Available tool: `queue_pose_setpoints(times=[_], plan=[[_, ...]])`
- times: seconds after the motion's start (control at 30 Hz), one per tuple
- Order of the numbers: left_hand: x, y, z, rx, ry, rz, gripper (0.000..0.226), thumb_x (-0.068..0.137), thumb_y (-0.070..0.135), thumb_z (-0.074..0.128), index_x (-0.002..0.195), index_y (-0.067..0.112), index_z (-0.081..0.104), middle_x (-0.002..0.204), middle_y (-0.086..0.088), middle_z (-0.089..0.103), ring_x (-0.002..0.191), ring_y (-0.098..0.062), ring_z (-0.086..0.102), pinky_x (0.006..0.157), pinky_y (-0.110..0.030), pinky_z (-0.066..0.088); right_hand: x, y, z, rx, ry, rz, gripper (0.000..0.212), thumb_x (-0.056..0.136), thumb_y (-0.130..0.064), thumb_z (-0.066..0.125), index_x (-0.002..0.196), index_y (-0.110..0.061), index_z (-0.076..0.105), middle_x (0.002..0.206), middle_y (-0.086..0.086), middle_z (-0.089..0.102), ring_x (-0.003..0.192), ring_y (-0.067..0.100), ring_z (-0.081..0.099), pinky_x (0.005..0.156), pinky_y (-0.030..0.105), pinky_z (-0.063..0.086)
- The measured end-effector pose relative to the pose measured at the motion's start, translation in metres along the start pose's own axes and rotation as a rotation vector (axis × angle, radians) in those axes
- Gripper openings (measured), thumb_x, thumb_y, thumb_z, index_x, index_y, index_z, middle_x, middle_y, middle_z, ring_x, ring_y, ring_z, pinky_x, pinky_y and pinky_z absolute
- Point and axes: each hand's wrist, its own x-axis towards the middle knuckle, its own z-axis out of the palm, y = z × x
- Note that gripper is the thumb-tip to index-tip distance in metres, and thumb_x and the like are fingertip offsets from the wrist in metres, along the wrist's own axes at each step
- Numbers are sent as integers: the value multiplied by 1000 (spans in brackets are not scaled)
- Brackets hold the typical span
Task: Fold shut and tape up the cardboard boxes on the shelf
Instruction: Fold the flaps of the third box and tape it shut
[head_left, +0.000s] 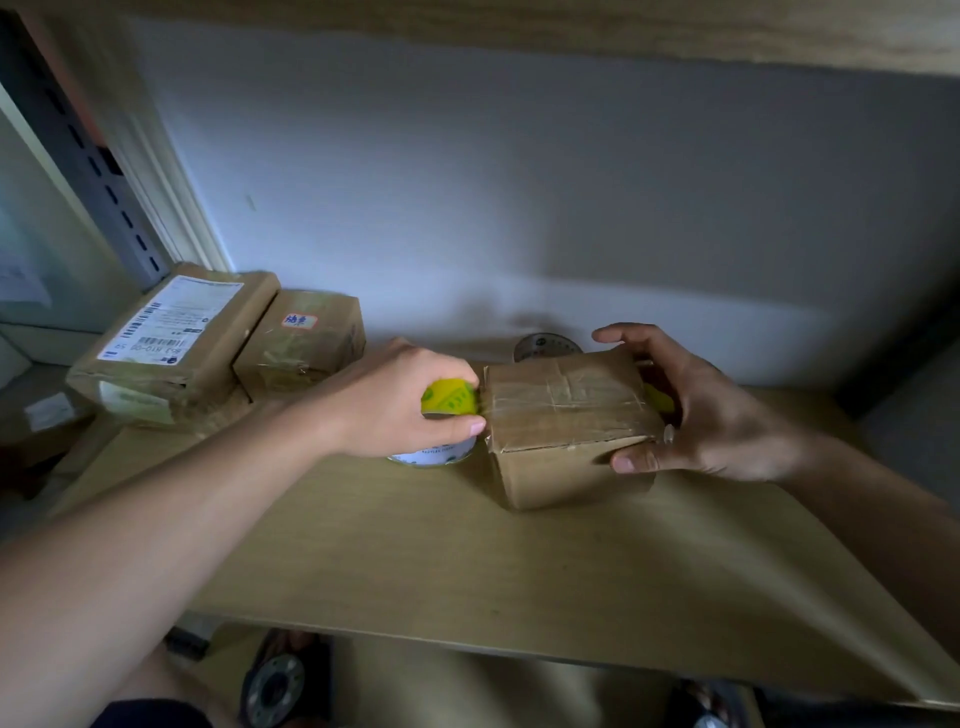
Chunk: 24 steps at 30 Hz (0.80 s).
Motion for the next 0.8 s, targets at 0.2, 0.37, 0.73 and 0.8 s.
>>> queue_pose_setpoints(times=[0.2, 0.37, 0.73, 0.8], plan=[[6, 4, 1, 46, -25, 29, 45, 81, 68, 55, 93, 27, 69, 72, 8, 64, 68, -13, 56, 63, -32, 49, -1, -6, -10, -236, -36, 109, 112, 61, -39, 97, 147, -57, 29, 139, -23, 47, 133, 3, 46, 114, 38, 44], [8, 5, 2, 66, -38, 18, 48, 81, 70, 53, 93, 26, 68, 74, 5, 67, 71, -15, 60, 65, -39, 52, 0, -43, -8, -500, -184, 181, 135, 56, -60, 94, 153, -61, 0, 155, -37, 14, 145, 2, 24, 119, 31, 29], [15, 17, 5, 76, -71, 49, 27, 88, 55, 69, 74, 35, 55, 61, 8, 59, 60, -10, 56, 54, -31, 42, 43, -64, 48, -874, -125, 46, 117, 64, -77, 78, 155, -28, 24, 151, -6, 44, 136, 19, 43, 118, 40, 25], [16, 17, 4, 65, -70, 47, 25, 88, 52, 70, 75, 37, 55, 62, 10, 59, 61, -8, 57, 54, -29, 41, 46, -66, 49, -886, -128, 23, 107, 64, -75, 79, 149, -30, 33, 141, -7, 51, 127, 19, 49, 105, 35, 33]])
